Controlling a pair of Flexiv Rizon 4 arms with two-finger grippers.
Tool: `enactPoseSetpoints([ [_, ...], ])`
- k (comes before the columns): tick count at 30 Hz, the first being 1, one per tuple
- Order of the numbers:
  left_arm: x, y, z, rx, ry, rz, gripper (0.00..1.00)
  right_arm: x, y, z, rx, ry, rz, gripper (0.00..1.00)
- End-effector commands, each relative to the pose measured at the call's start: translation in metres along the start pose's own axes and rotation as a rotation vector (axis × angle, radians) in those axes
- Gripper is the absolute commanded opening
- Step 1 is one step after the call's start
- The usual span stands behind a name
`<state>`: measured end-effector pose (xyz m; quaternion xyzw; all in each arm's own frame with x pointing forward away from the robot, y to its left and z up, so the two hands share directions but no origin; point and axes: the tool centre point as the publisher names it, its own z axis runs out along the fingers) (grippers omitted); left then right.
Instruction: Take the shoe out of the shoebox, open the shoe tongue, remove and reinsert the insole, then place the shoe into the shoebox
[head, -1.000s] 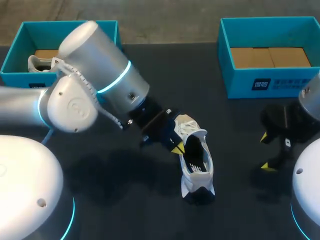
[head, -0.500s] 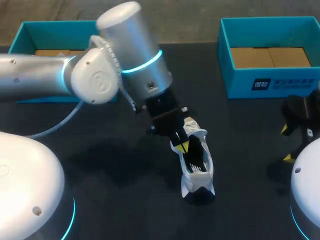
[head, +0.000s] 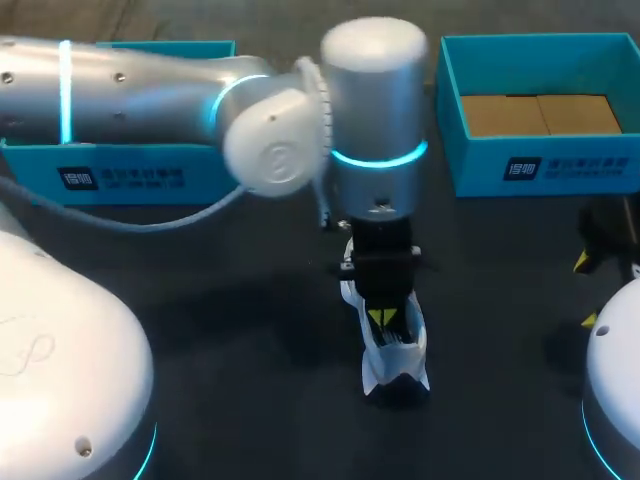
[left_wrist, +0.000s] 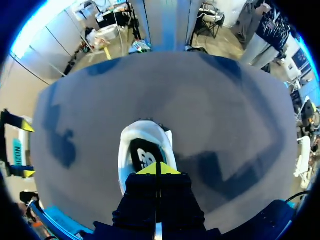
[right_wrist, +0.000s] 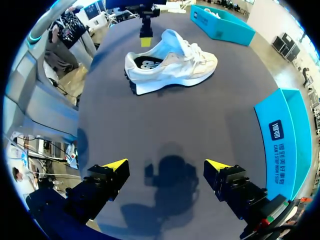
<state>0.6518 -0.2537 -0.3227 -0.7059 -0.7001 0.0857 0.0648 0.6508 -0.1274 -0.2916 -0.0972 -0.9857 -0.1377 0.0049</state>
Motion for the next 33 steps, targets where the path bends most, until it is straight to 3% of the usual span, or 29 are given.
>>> enactPoseSetpoints([
  [1, -0.007, 0.006, 0.008, 0.033, 0.232, 0.003, 0.00, 0.003, -0.001, 0.000, 0.000, -0.005, -0.002, 1.00],
  [23, 0.004, 0.000, 0.046, 0.106, 0.272, -0.008, 0.00, 0.003, -0.001, 0.000, 0.000, -0.005, -0.002, 1.00],
  [33, 0.008, 0.008, 0.072, 0.145, 0.221, -0.044, 0.00, 0.003, -0.001, 0.000, 0.000, -0.005, -0.002, 1.00],
])
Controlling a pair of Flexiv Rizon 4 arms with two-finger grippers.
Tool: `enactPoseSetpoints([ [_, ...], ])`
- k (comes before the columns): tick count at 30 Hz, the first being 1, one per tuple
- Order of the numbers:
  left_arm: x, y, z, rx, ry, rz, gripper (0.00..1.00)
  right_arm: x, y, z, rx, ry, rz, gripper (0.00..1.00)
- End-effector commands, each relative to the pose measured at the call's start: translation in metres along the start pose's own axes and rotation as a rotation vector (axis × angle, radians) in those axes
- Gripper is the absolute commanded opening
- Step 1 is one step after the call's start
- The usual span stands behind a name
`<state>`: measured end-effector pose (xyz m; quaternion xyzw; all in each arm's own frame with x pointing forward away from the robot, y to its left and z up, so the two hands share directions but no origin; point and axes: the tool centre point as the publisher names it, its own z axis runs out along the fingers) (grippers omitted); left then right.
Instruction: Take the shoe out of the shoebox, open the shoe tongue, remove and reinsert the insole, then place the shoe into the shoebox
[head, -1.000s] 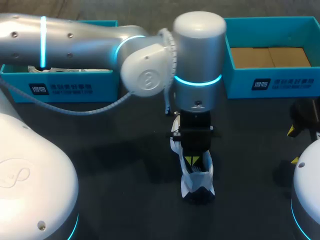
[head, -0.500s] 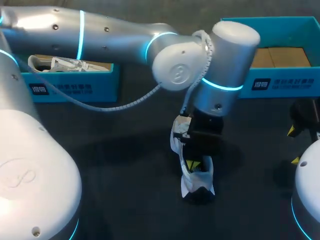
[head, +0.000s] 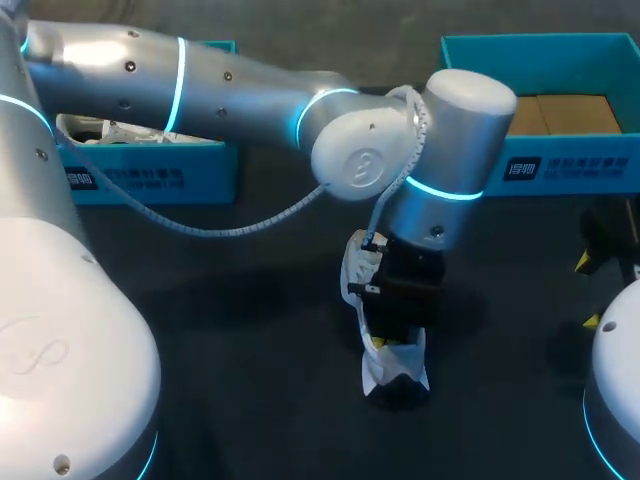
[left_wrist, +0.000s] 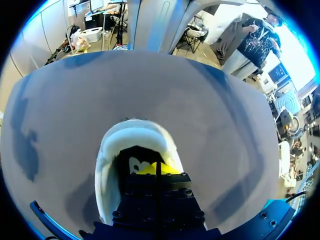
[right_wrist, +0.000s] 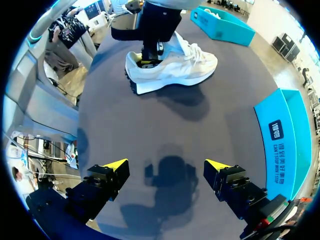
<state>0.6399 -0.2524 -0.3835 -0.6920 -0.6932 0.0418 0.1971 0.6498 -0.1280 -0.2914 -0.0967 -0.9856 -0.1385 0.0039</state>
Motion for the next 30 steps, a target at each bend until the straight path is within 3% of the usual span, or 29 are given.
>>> enactPoseSetpoints([
  [1, 0.002, 0.009, 0.011, 0.017, -0.033, -0.004, 0.00, 0.002, 0.000, 0.000, 0.002, -0.003, 0.000, 1.00],
  [9, -0.002, 0.015, 0.016, 0.009, -0.074, -0.014, 0.00, 0.002, 0.000, 0.000, 0.002, -0.003, 0.000, 1.00],
  [21, 0.002, -0.016, -0.020, -0.033, -0.191, 0.056, 0.00, 0.002, 0.000, 0.000, 0.002, -0.003, 0.000, 1.00],
  [30, -0.014, -0.012, 0.003, 0.032, -0.167, 0.044, 0.00, 0.002, 0.000, 0.000, 0.002, -0.003, 0.000, 1.00],
])
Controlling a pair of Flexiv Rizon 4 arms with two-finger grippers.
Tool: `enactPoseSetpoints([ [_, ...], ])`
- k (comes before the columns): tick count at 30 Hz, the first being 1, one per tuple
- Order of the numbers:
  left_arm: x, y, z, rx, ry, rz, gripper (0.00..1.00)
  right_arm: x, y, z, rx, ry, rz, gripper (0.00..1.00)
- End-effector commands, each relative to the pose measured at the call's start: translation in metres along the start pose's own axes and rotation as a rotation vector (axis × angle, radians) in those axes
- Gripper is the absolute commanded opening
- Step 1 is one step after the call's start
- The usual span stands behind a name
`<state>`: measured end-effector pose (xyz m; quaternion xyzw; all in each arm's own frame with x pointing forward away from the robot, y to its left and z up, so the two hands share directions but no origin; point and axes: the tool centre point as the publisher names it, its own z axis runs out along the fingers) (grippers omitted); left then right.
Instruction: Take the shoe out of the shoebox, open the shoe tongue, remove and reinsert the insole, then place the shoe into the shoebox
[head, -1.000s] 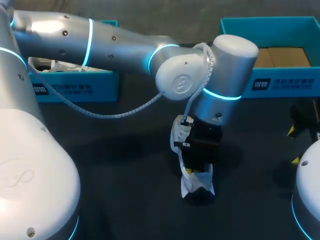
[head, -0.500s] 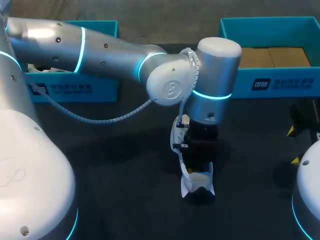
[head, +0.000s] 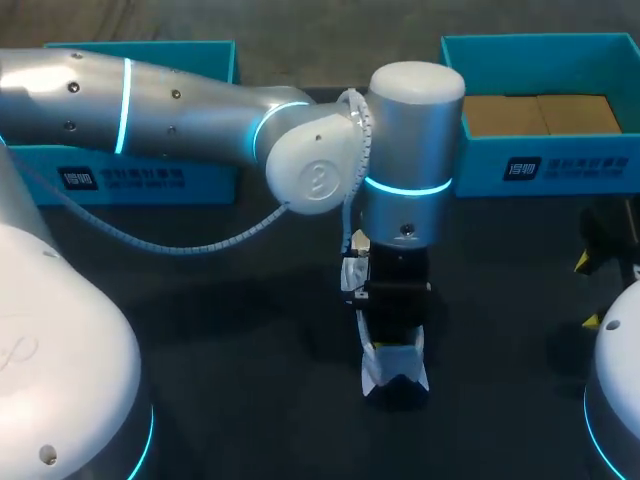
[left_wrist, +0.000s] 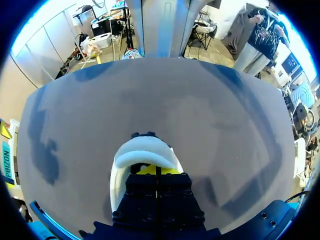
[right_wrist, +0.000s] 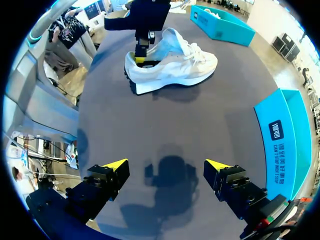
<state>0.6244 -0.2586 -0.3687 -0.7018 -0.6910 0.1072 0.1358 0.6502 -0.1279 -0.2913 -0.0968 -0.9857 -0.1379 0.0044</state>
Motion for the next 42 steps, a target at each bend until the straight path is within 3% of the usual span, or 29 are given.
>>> enactPoseSetpoints([
  [1, -0.009, 0.009, 0.017, 0.036, 0.006, -0.011, 0.00, 0.002, -0.001, 0.000, 0.000, -0.004, 0.000, 1.00],
  [6, -0.014, 0.013, 0.032, 0.059, -0.008, -0.019, 0.00, 0.002, -0.001, 0.000, 0.000, -0.004, 0.000, 1.00],
  [11, -0.018, 0.017, 0.037, 0.029, -0.021, -0.023, 0.00, 0.002, -0.001, 0.000, 0.000, -0.004, 0.000, 1.00],
  [18, -0.016, 0.024, 0.028, -0.033, -0.041, -0.035, 0.00, 0.002, -0.001, 0.000, 0.000, -0.004, 0.000, 1.00],
  [27, -0.012, 0.013, 0.002, -0.051, -0.068, -0.008, 0.00, 0.002, -0.001, 0.000, 0.000, -0.004, 0.000, 1.00],
  [33, -0.021, 0.021, 0.025, -0.012, -0.044, -0.016, 0.00, 0.002, -0.001, 0.000, 0.000, -0.004, 0.000, 1.00],
  [42, -0.022, 0.041, 0.042, -0.029, -0.030, -0.060, 0.00, 0.002, -0.001, 0.000, 0.000, -0.004, 0.000, 1.00],
])
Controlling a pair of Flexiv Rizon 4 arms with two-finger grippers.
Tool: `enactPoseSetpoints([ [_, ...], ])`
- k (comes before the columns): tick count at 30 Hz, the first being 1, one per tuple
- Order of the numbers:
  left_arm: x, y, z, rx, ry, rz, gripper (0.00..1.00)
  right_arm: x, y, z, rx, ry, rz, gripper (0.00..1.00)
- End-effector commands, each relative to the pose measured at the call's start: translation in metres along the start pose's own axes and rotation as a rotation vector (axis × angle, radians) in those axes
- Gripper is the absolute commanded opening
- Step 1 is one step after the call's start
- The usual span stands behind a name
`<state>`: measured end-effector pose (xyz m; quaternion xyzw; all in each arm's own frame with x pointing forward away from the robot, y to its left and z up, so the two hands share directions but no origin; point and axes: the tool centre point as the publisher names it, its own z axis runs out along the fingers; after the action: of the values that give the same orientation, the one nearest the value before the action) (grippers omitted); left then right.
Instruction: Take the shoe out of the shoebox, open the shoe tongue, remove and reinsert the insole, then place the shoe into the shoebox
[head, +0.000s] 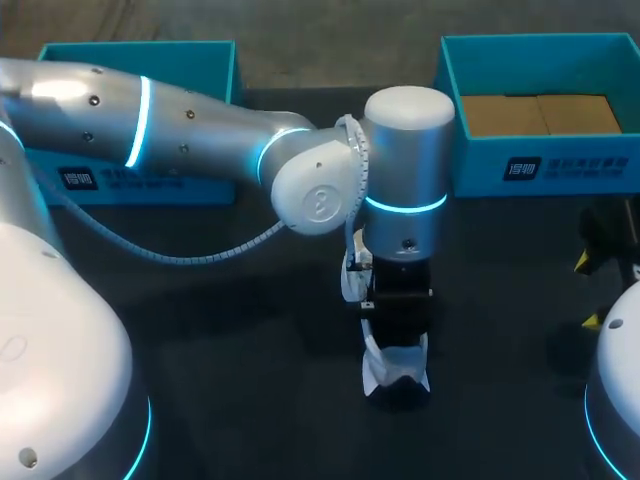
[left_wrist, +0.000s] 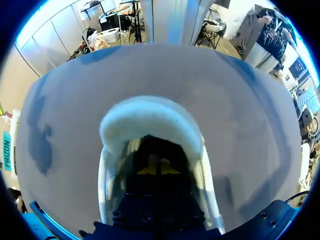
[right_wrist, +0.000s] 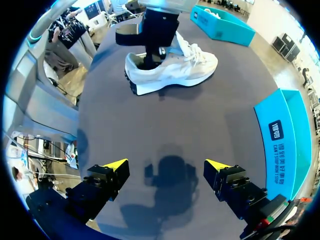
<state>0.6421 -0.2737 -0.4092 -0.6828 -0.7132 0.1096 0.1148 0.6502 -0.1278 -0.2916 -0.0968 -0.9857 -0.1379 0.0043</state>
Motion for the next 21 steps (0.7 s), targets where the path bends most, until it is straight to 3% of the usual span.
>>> enactPoseSetpoints([
  [1, -0.006, 0.011, 0.011, -0.004, 0.015, -0.009, 0.00, 0.002, -0.001, 0.000, 0.000, -0.004, -0.001, 1.00],
  [11, -0.003, 0.002, -0.009, -0.028, 0.042, 0.017, 0.00, 0.002, -0.001, 0.000, 0.000, -0.004, -0.001, 1.00],
  [21, 0.000, 0.002, 0.008, -0.022, 0.088, 0.019, 0.00, 0.002, -0.001, 0.000, 0.000, -0.004, -0.001, 1.00],
])
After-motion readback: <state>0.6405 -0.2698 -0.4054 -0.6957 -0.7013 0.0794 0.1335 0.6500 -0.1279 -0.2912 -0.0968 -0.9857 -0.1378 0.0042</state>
